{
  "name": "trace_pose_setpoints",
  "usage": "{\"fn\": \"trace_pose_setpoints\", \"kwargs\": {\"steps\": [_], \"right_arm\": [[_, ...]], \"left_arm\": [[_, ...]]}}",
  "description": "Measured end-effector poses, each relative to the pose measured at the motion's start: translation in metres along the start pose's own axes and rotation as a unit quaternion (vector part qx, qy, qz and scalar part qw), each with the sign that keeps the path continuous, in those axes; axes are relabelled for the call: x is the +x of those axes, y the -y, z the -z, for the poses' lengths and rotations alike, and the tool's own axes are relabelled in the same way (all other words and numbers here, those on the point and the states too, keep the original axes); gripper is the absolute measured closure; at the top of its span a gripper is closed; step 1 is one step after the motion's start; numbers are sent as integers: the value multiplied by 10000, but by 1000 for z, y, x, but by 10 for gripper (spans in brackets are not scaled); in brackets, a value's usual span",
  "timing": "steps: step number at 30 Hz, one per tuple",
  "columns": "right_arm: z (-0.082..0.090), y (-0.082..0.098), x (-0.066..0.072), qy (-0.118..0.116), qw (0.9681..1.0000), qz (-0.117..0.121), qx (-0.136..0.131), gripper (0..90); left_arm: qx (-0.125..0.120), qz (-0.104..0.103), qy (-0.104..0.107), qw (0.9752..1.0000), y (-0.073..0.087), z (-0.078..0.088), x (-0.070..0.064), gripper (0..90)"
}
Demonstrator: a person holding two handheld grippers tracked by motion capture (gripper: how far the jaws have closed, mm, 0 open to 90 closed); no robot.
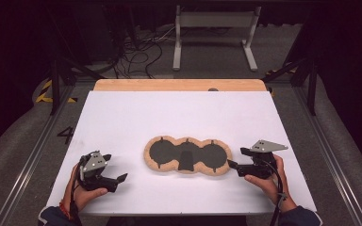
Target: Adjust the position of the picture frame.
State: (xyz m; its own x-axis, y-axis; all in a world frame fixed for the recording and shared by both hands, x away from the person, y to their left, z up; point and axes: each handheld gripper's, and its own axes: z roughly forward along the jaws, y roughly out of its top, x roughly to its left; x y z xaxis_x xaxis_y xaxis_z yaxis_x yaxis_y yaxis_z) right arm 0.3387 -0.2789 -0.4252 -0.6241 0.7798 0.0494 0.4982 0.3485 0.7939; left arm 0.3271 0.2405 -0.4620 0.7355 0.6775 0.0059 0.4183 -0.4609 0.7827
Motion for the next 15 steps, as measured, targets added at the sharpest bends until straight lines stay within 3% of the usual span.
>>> {"fn": "trace_pose_setpoints", "kwargs": {"steps": [2,6,11,15], "right_arm": [[2,-2,4,-70,9999,59,-42,336],[5,-6,12,-144,9997,192,-6,436],[4,-10,23,-495,9985,205,-69,552],[-1,-13,36,-750,9967,294,-21,615]], "left_arm": [[-86,28,37,10000,2,4,-2,65],[-30,-26,-25,10000,6,7,-7,69],[33,-150,-122,9998,10,10,-12,71],[49,-121,-185,9997,12,11,-11,72]]}}
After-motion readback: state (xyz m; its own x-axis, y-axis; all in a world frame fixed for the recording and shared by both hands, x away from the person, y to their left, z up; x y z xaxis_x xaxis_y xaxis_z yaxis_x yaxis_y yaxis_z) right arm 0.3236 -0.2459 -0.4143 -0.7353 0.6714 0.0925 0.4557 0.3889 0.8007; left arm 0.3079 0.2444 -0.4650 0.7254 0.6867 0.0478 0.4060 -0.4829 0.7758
